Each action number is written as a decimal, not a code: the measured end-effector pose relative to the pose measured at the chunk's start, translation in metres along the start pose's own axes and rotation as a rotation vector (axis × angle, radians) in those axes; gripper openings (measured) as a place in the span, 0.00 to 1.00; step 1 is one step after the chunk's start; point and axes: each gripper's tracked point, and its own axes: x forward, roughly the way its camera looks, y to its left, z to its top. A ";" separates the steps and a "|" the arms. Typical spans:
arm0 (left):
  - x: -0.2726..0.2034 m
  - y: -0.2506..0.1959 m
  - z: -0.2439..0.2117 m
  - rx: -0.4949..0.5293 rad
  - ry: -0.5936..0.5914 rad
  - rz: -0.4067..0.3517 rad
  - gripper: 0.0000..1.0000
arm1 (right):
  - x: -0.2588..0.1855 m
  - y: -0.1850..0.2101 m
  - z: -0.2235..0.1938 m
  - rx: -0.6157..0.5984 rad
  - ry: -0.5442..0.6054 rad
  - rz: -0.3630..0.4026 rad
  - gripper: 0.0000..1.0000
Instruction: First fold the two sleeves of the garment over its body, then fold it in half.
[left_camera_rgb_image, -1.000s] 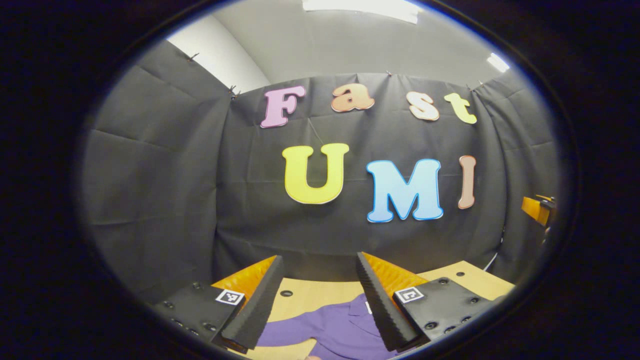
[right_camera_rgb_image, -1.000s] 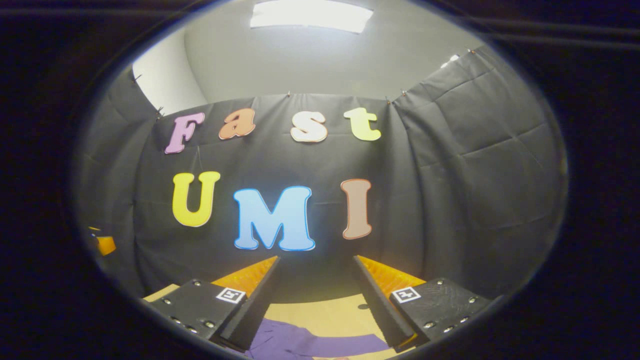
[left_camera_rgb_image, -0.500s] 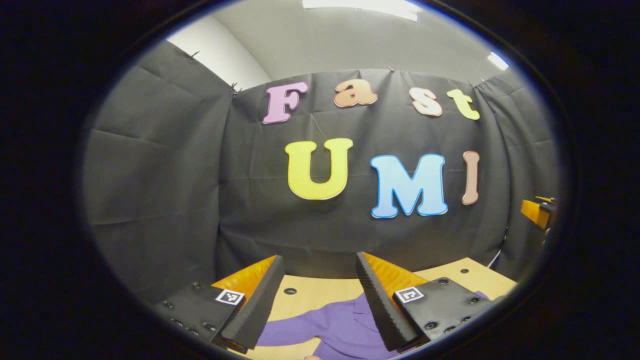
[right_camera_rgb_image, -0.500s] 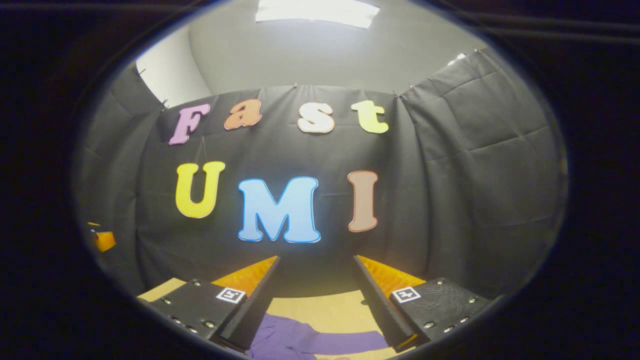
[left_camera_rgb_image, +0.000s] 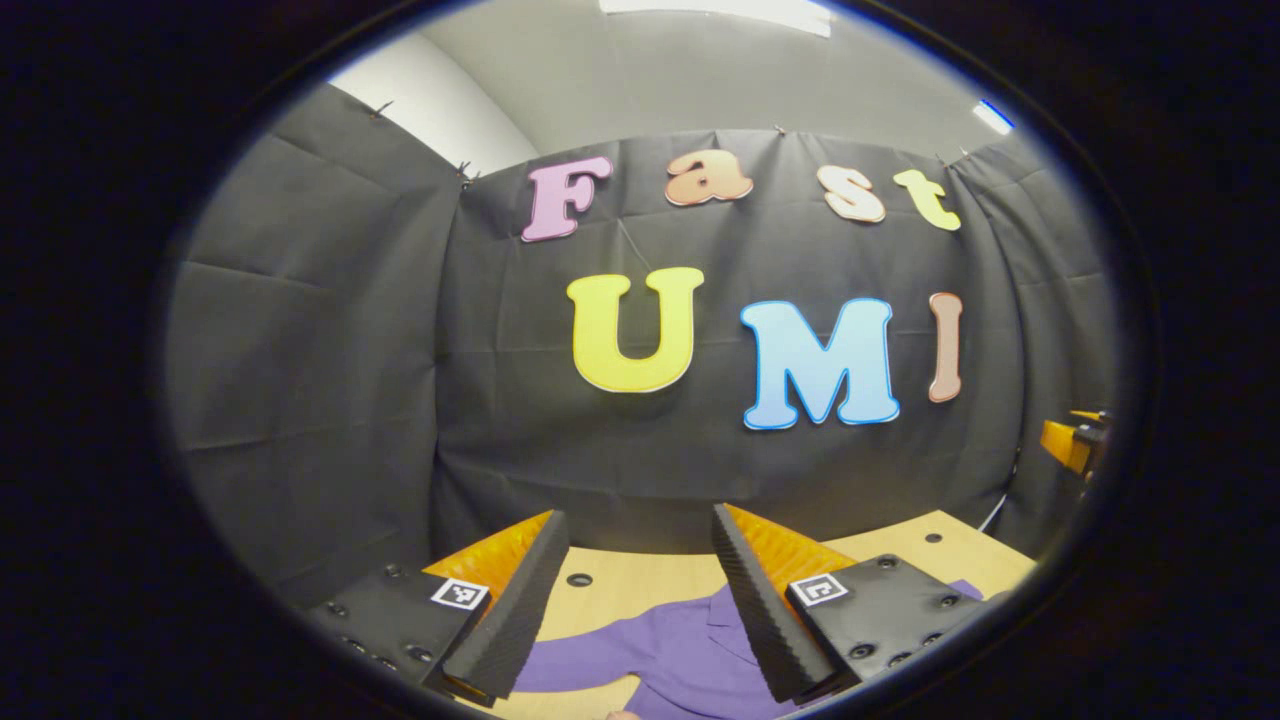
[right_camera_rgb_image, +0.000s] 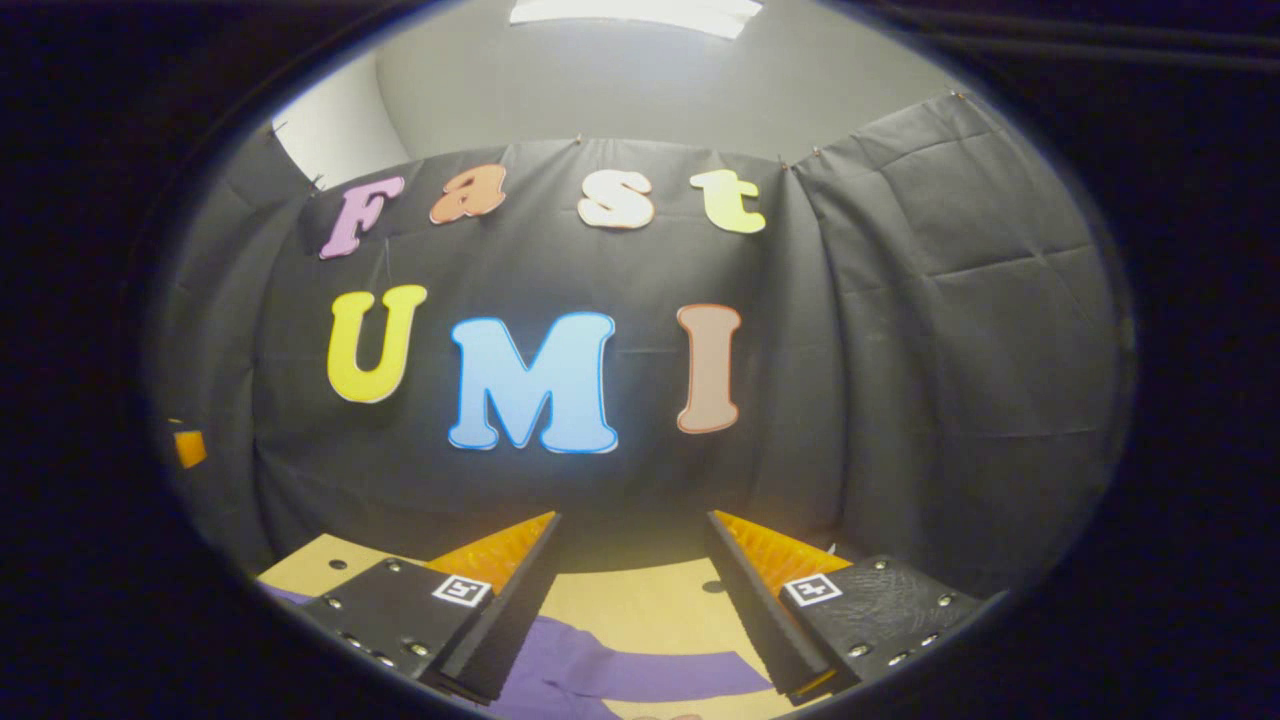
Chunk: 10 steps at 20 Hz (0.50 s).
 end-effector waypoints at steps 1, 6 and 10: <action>-0.001 0.000 0.001 0.007 -0.005 0.001 0.93 | 0.004 -0.006 -0.013 0.004 0.032 -0.013 0.91; -0.002 0.000 0.000 0.020 -0.001 0.020 0.93 | 0.028 -0.046 -0.075 0.010 0.169 -0.073 0.94; -0.005 0.006 -0.005 0.021 0.015 0.045 0.93 | 0.044 -0.076 -0.142 -0.023 0.295 -0.111 0.91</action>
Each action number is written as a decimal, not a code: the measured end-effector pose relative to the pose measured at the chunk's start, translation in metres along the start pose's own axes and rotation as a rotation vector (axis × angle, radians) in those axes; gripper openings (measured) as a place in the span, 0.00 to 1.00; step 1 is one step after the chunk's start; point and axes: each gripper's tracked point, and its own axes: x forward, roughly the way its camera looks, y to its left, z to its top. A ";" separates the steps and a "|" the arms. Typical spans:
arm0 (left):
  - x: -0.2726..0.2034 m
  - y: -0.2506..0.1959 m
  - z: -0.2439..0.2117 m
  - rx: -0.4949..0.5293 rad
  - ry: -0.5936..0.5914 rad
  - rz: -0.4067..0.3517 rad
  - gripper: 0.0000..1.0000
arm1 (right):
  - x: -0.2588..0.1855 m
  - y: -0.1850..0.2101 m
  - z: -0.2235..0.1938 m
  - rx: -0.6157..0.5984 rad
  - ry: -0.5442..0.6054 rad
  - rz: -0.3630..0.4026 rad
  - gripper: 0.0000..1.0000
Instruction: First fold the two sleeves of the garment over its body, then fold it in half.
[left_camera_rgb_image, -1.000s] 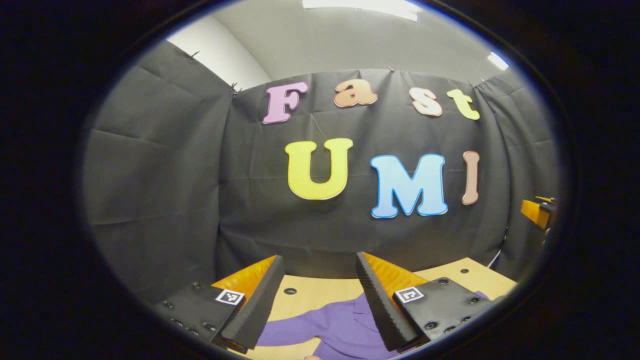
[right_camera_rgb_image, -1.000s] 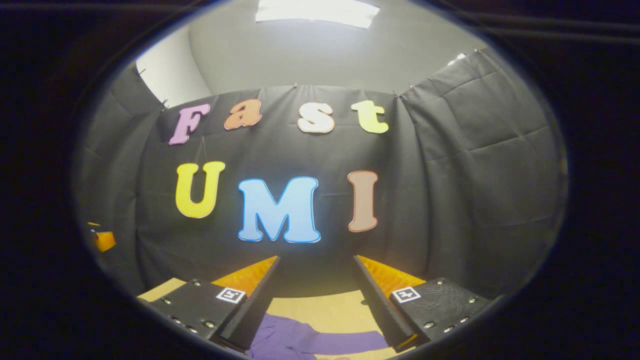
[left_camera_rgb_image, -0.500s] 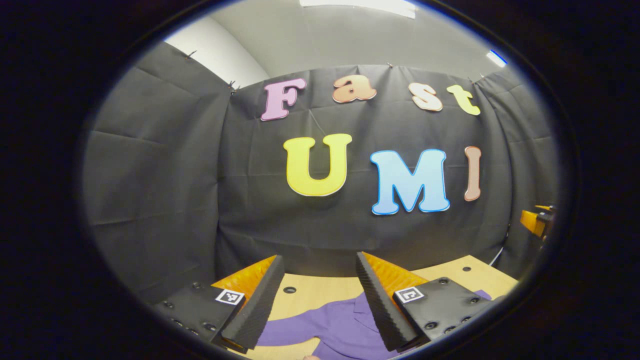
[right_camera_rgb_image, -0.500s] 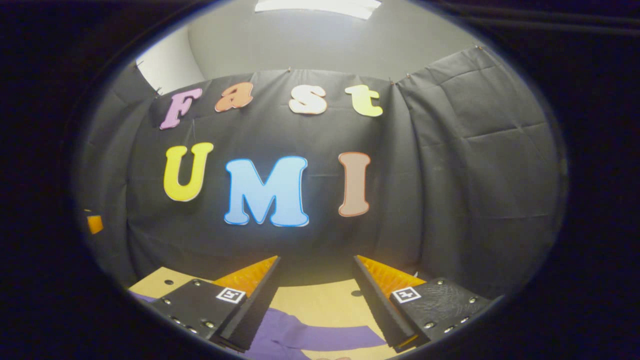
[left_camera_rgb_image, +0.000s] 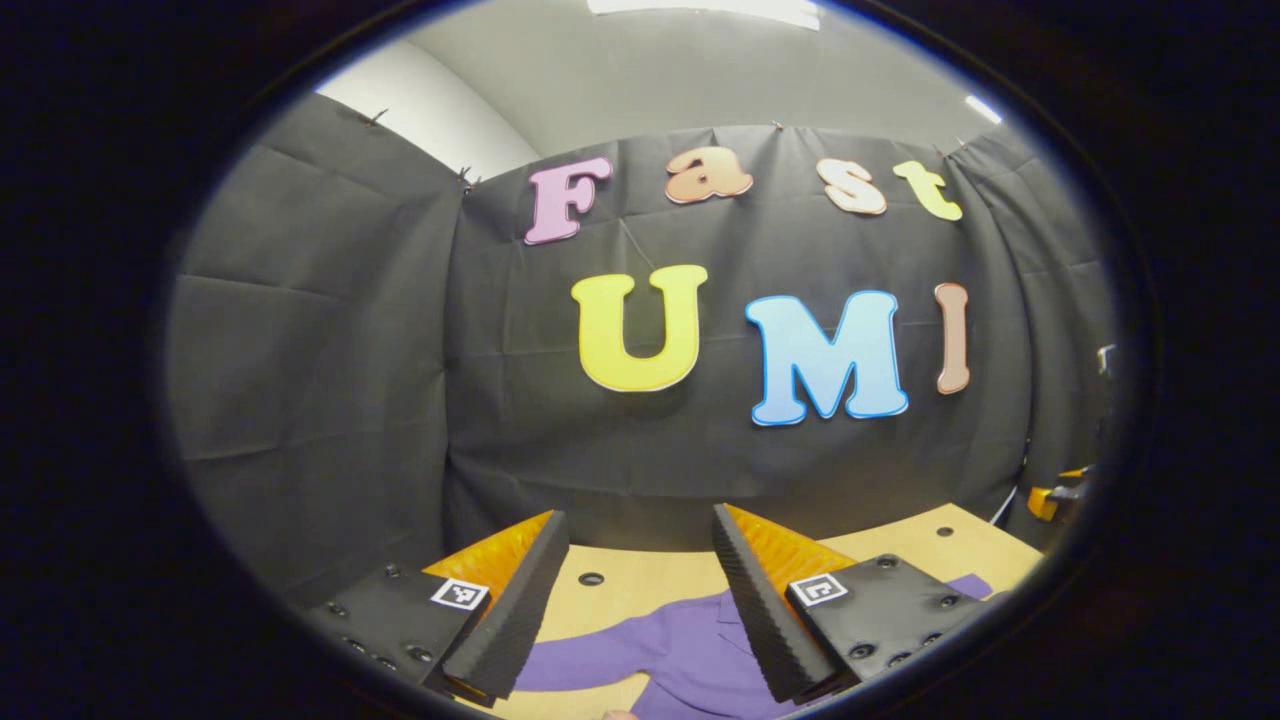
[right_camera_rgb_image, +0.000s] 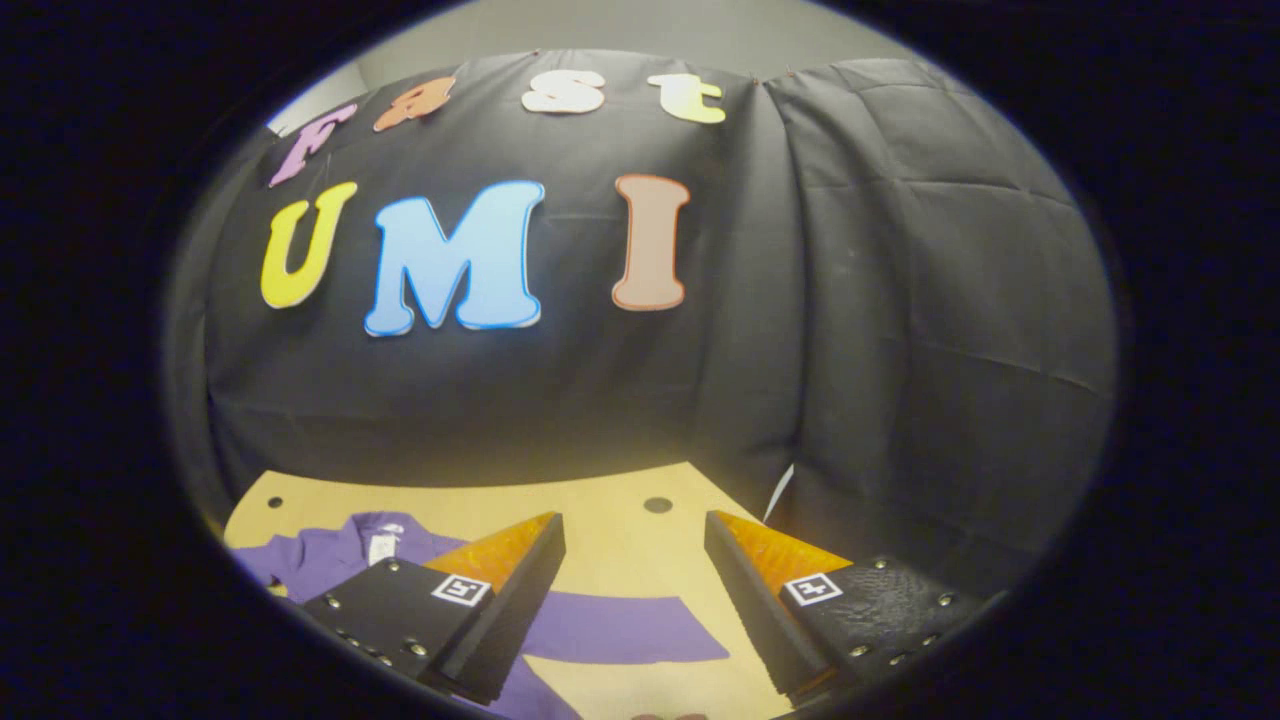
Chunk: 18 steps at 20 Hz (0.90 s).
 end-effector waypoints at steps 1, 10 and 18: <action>-0.001 0.002 -0.003 0.002 0.005 0.008 0.93 | 0.009 -0.008 -0.017 0.000 0.033 -0.013 0.91; -0.012 0.024 -0.012 0.031 0.048 0.093 0.93 | 0.066 -0.063 -0.177 0.060 0.384 -0.118 0.92; -0.028 0.037 -0.028 0.002 0.100 0.163 0.93 | 0.082 -0.064 -0.247 0.052 0.558 -0.097 0.92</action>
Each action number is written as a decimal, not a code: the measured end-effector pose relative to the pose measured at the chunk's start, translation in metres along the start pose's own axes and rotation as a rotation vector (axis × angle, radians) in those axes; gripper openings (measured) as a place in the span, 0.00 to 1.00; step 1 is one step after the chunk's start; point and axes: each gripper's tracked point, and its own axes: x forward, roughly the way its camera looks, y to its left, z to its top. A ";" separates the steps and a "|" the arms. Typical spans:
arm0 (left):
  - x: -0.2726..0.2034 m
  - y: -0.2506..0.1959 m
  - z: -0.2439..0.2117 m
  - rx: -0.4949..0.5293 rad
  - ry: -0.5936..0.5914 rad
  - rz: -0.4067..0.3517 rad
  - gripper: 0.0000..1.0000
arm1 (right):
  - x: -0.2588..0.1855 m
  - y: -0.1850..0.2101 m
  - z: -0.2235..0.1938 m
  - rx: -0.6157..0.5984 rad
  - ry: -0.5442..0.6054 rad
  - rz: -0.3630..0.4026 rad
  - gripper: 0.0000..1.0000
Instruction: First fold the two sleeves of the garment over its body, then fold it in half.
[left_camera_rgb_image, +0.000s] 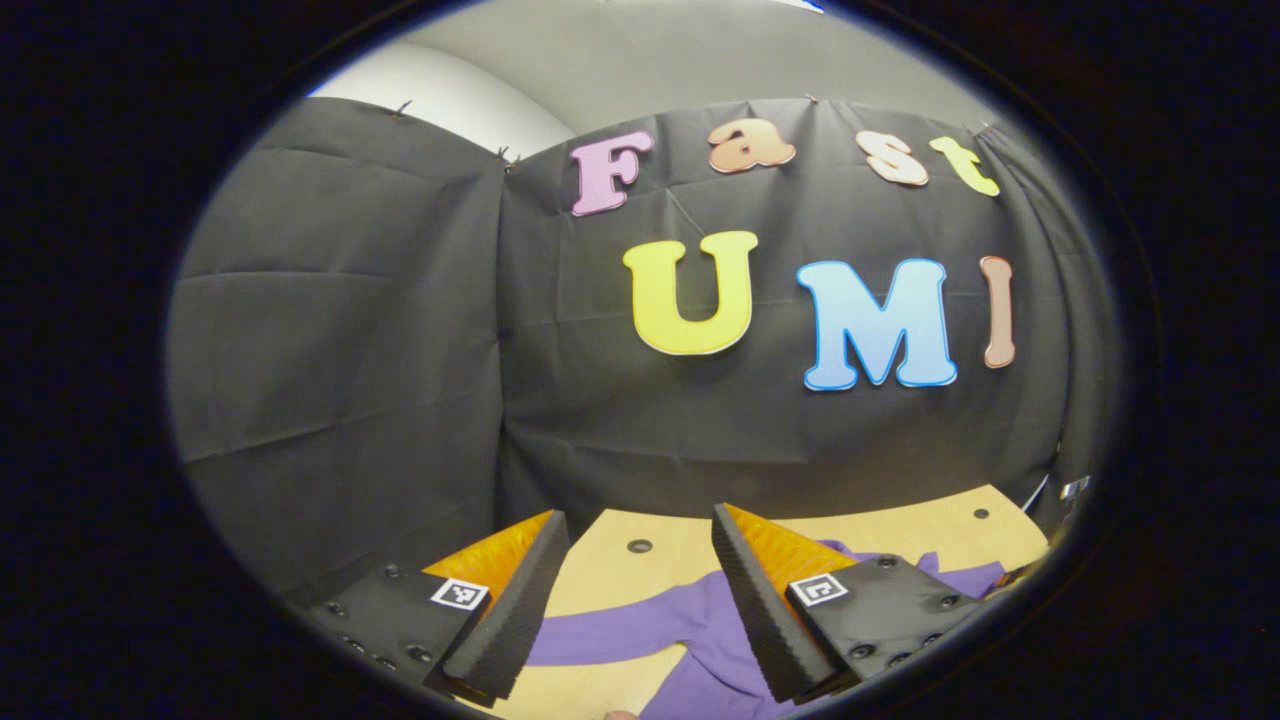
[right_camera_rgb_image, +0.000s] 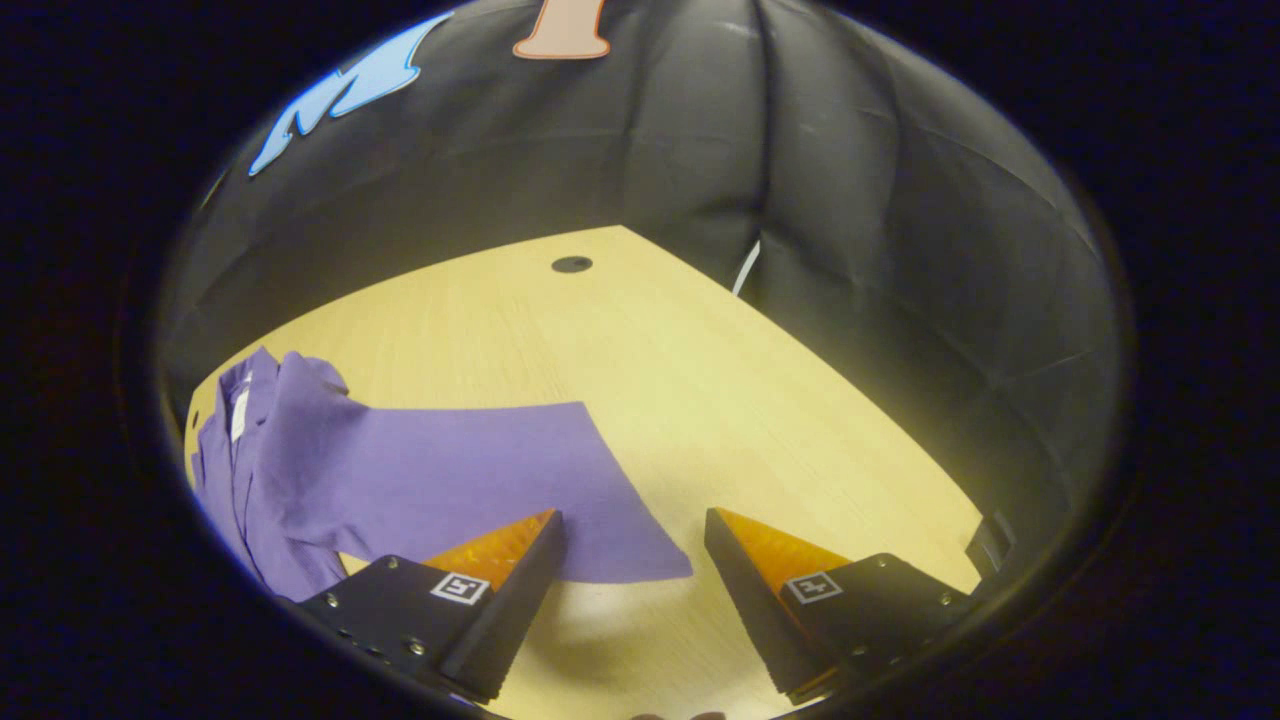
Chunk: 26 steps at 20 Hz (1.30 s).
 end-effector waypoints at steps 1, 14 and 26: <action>-0.002 0.002 -0.001 0.003 0.002 0.008 0.93 | 0.003 0.002 -0.005 -0.006 0.013 0.003 0.92; -0.011 0.015 -0.014 -0.009 0.015 0.028 0.93 | 0.009 0.021 -0.018 0.060 0.108 0.068 0.51; -0.016 0.035 -0.022 -0.035 0.018 0.063 0.93 | -0.004 0.038 0.006 0.146 0.138 0.104 0.07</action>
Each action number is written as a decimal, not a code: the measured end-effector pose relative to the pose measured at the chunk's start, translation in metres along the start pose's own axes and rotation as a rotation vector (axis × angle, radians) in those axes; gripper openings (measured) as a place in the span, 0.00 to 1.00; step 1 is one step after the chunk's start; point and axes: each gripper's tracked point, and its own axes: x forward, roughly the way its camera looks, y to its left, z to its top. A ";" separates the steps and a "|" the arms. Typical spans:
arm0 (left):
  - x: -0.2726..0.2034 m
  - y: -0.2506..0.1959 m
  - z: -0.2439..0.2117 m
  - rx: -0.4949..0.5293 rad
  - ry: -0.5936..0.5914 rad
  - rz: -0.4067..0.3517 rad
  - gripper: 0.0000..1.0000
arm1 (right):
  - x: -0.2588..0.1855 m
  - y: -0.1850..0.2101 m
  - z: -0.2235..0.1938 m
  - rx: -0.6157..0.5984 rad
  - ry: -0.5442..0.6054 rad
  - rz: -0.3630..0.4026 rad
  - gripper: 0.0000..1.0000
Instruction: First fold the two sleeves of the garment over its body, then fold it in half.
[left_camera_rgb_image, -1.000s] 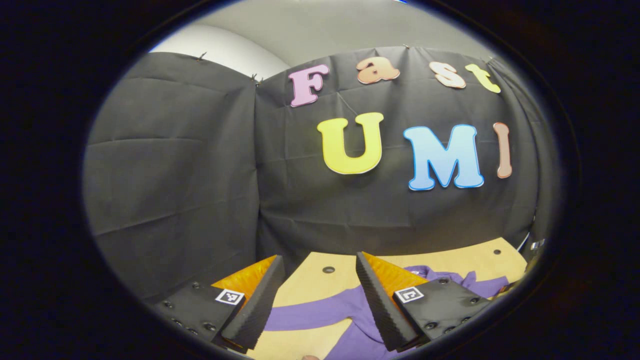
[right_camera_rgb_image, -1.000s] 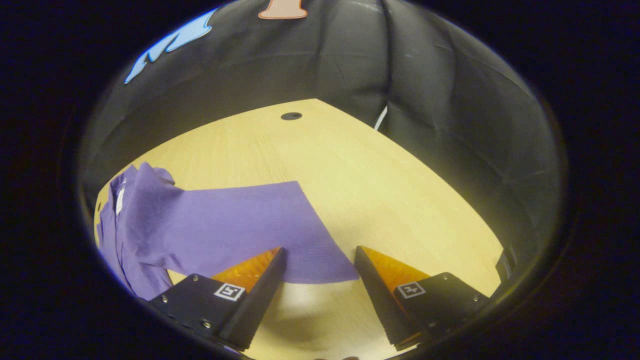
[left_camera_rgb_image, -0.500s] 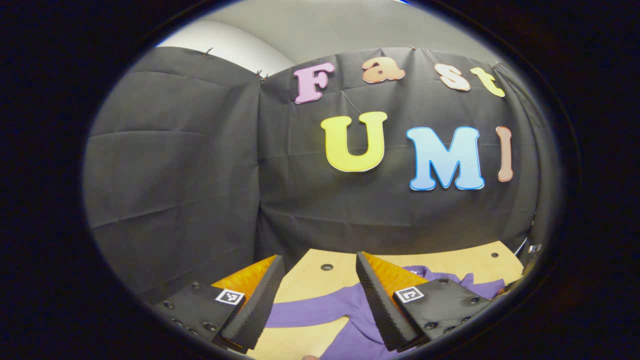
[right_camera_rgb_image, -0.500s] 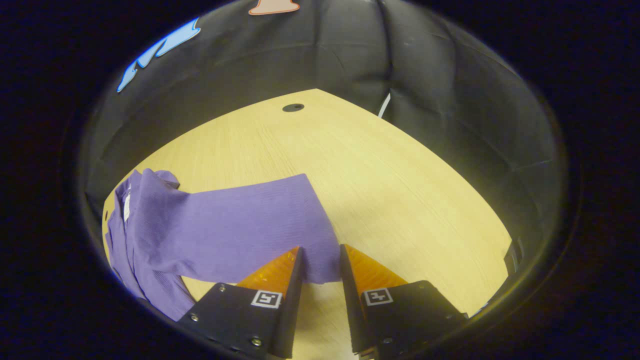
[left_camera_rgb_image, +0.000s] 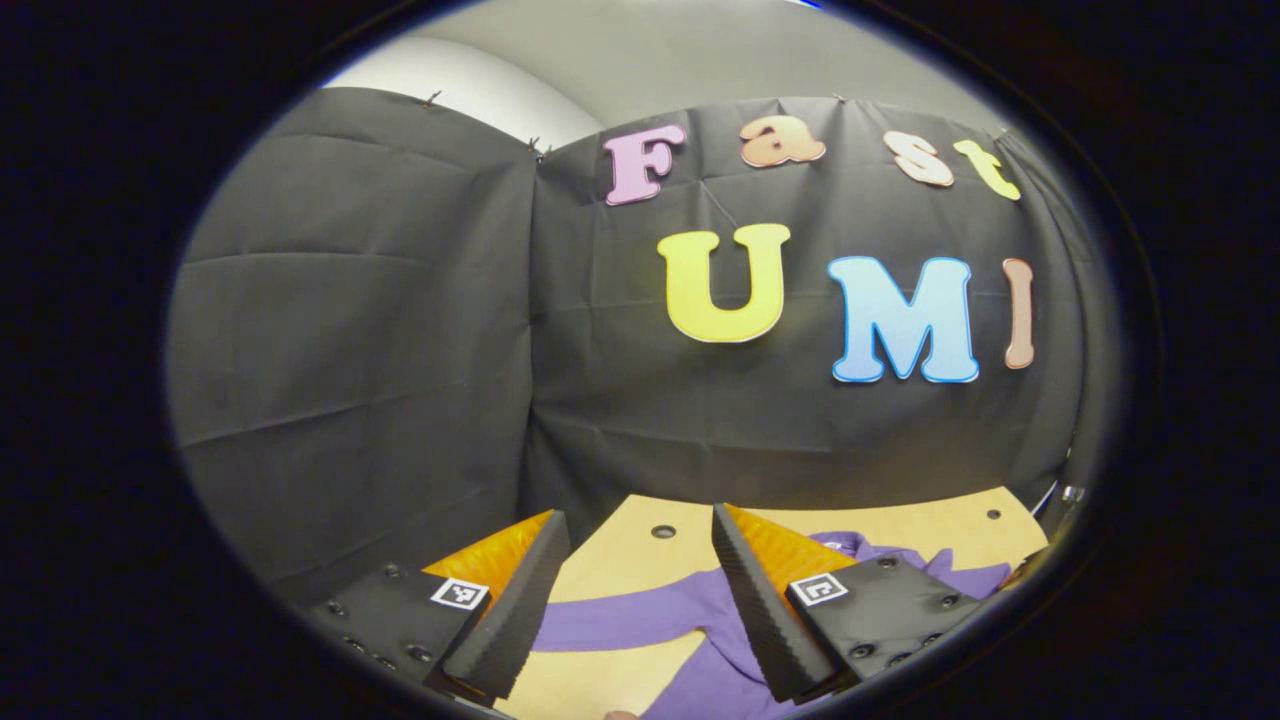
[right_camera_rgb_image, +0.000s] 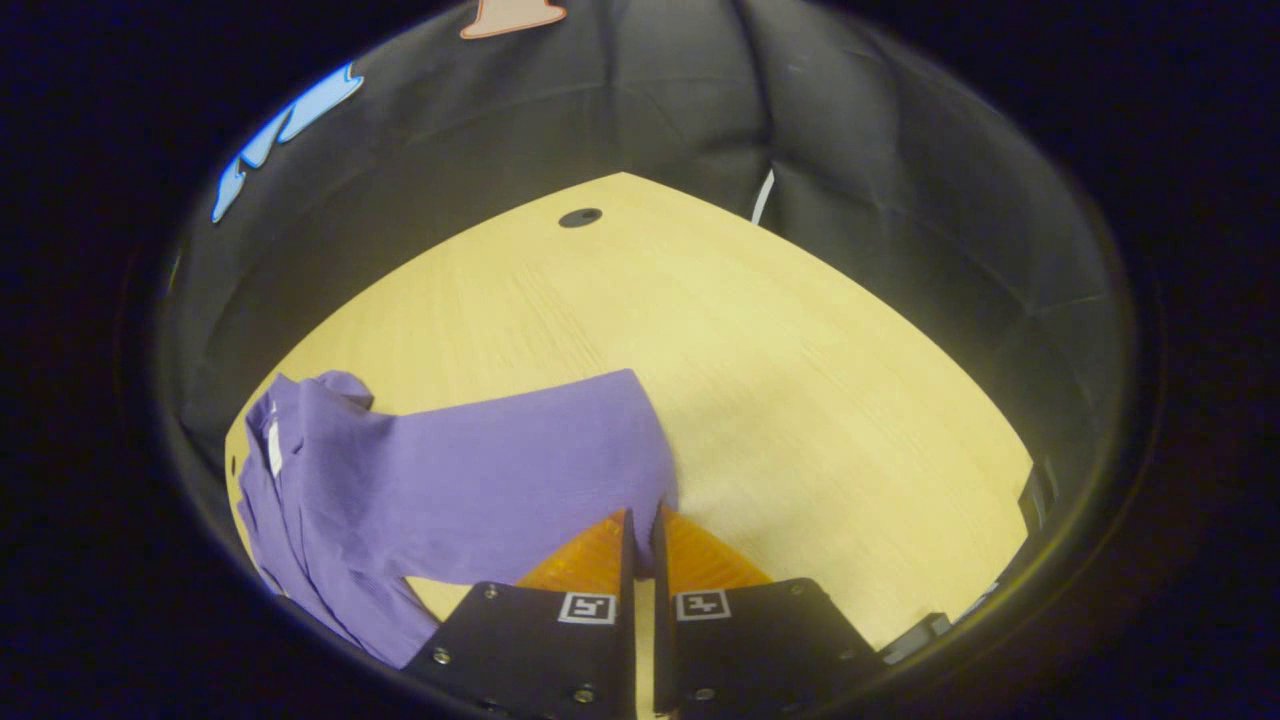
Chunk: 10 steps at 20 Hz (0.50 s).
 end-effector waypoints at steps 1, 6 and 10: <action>0.001 0.001 -0.001 -0.002 0.002 0.002 0.93 | -0.007 0.010 0.006 -0.024 -0.024 0.017 0.07; 0.006 0.003 -0.008 -0.020 0.012 -0.001 0.93 | -0.043 0.116 0.033 -0.194 -0.126 0.189 0.07; 0.006 0.010 -0.010 -0.021 0.012 0.007 0.93 | -0.081 0.222 0.041 -0.339 -0.202 0.350 0.07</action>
